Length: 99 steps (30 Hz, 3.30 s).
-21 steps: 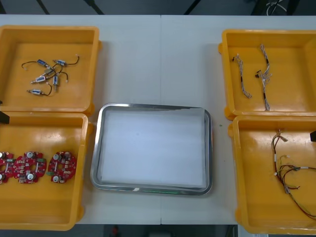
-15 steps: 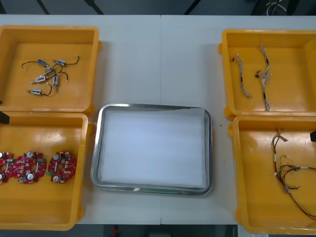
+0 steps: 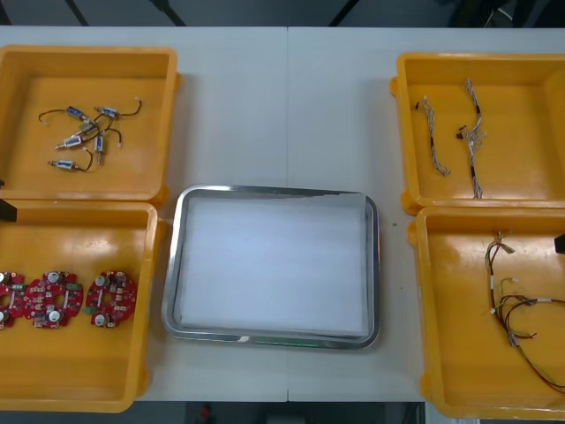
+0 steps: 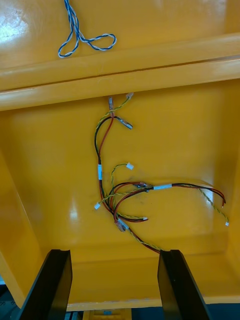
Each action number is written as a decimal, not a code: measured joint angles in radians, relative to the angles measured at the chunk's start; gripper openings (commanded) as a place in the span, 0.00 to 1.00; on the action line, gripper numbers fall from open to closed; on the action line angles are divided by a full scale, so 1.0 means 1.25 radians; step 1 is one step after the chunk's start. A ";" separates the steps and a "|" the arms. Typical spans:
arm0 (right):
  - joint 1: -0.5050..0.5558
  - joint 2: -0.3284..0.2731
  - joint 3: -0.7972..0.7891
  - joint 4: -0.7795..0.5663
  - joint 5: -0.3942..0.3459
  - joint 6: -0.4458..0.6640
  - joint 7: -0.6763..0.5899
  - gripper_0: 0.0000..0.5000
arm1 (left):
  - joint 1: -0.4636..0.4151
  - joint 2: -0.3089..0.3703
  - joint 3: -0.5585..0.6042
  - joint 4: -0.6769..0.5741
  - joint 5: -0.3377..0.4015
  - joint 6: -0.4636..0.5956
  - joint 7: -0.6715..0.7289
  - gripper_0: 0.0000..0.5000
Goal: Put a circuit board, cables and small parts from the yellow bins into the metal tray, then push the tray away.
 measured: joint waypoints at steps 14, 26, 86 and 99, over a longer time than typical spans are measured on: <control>0.000 0.000 0.000 0.000 0.000 0.000 0.000 1.00 | 0.000 0.000 0.000 0.000 0.000 0.000 0.000 1.00; 0.000 0.000 0.000 0.000 0.000 0.000 0.000 1.00 | 0.000 0.000 0.000 0.000 0.000 0.000 0.000 1.00; 0.027 -0.024 0.010 0.000 0.001 -0.023 0.032 1.00 | 0.010 0.000 -0.004 0.000 0.000 0.000 -0.004 1.00; 0.074 -0.080 0.020 0.000 -0.011 -0.103 0.365 1.00 | 0.028 0.002 -0.012 0.030 0.005 -0.017 -0.170 1.00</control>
